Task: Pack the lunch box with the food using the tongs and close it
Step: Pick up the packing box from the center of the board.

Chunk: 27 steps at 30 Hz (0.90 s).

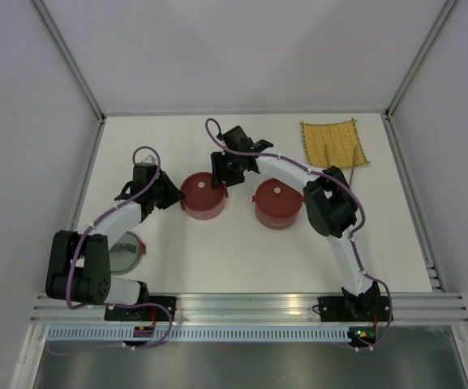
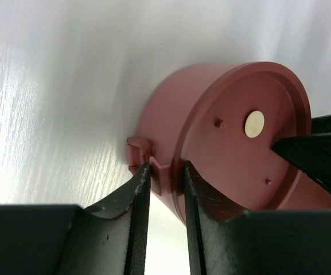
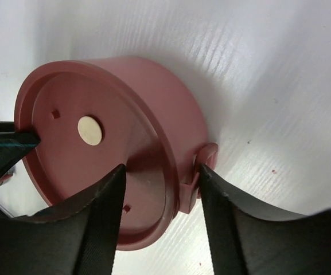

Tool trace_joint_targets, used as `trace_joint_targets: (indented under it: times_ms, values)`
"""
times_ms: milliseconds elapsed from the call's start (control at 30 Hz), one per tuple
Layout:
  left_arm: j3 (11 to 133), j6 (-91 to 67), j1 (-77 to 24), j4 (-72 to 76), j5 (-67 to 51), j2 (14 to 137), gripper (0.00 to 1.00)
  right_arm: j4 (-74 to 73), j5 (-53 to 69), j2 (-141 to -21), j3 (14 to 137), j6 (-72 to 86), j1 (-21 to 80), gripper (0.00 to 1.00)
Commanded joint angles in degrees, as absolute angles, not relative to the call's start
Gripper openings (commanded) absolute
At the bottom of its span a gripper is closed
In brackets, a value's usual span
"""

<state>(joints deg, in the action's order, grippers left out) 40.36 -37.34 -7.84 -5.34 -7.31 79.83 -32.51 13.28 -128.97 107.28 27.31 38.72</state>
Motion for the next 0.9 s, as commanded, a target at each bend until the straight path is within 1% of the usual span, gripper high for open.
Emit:
trace_joint_targets:
  times_ms: [0,133,300,533,700,833,867]
  values:
    - [42.3,-33.5,-7.9,-7.2,-6.6,79.7,0.29,-30.6,16.4,-127.7,104.6,28.1,37.8,0.61]
    - [43.1,-33.0,-7.7,-7.5,-7.2,80.2,0.29,-26.1,19.9,-123.5,99.1,29.1,34.4,0.65]
    - [43.6,-33.1,-7.7,-7.4,-7.3,80.7,0.29,-22.9,22.3,-122.3,95.4,30.7,34.4,0.66]
    - [43.6,-33.6,-7.7,-7.6,-7.8,80.9,0.29,-21.1,23.3,-124.1,94.8,31.6,34.5,0.65]
    - [43.9,-33.5,-7.7,-7.6,-8.0,80.8,0.29,-18.8,24.8,-124.0,93.1,33.7,35.0,0.63]
    - [43.9,-34.1,-7.7,-7.6,-8.2,80.9,0.28,-17.4,24.7,-123.3,92.2,34.6,35.3,0.57]
    - [43.9,-34.2,-7.7,-7.5,-8.2,80.8,0.28,-17.1,24.9,-123.5,92.1,35.2,35.4,0.54]
